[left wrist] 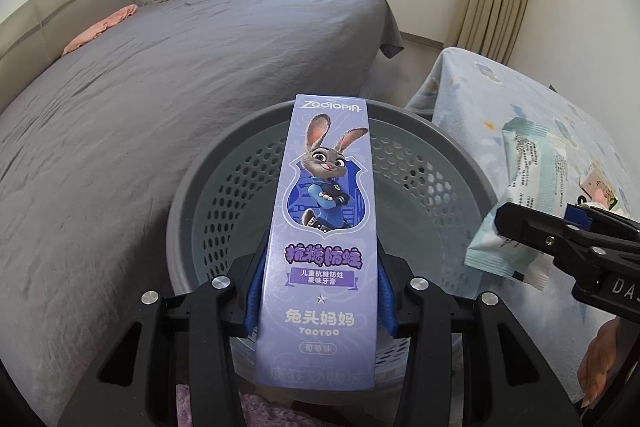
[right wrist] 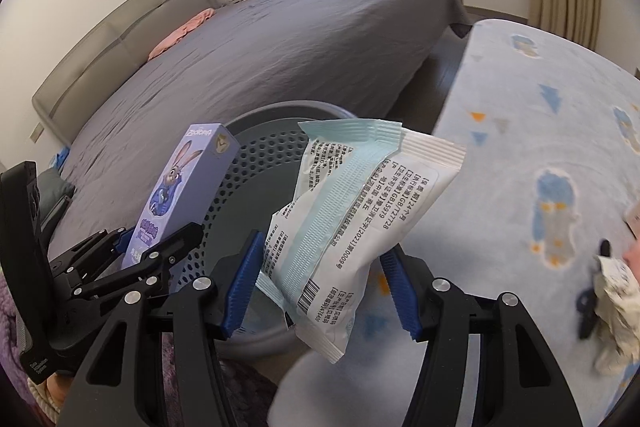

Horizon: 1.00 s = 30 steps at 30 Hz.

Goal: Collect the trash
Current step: 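Carry toothpaste box and wrapper over the gray basket and open both tools, then withdraw both tools from the basket back to the bed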

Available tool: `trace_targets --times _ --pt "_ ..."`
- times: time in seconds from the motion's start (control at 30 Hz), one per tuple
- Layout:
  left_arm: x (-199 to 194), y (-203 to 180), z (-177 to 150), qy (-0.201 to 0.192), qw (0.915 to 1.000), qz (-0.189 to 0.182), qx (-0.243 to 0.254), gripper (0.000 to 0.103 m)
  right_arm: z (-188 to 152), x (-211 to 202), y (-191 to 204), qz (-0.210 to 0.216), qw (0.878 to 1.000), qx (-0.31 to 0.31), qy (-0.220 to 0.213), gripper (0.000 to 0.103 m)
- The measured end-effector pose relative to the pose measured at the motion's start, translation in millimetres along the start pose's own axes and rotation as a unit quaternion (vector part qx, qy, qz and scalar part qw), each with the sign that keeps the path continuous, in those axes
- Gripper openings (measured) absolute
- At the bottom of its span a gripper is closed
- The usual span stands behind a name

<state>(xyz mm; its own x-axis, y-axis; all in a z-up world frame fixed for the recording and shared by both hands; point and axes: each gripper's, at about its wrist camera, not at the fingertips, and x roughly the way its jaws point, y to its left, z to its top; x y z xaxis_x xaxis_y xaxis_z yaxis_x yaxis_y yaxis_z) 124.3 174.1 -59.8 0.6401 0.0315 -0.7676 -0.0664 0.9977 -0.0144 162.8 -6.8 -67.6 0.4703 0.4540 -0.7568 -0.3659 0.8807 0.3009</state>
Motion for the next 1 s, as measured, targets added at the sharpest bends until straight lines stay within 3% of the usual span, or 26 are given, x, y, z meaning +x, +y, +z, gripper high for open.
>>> trace_targets --times 0.27,0.33,0.37,1.0 --pt "0.3 17.5 1.3 -0.003 0.9998 0.01 -0.016 0.046 14.7 18.3 17.1 0.018 1.0 -0.02 0.008 0.061" --pt "-0.2 20.6 2.0 -0.006 0.9997 0.014 -0.02 0.062 16.0 19.8 19.0 0.02 1.0 -0.019 0.007 0.078" --pt "-1.5 22.4 2.1 -0.009 0.9995 0.017 -0.024 0.065 15.2 19.0 19.7 0.021 1.0 -0.018 0.005 0.079" --pt "-11.8 37.0 -6.1 -0.012 0.9979 0.044 -0.046 0.075 5.1 8.1 29.5 -0.014 1.0 -0.019 -0.006 0.079"
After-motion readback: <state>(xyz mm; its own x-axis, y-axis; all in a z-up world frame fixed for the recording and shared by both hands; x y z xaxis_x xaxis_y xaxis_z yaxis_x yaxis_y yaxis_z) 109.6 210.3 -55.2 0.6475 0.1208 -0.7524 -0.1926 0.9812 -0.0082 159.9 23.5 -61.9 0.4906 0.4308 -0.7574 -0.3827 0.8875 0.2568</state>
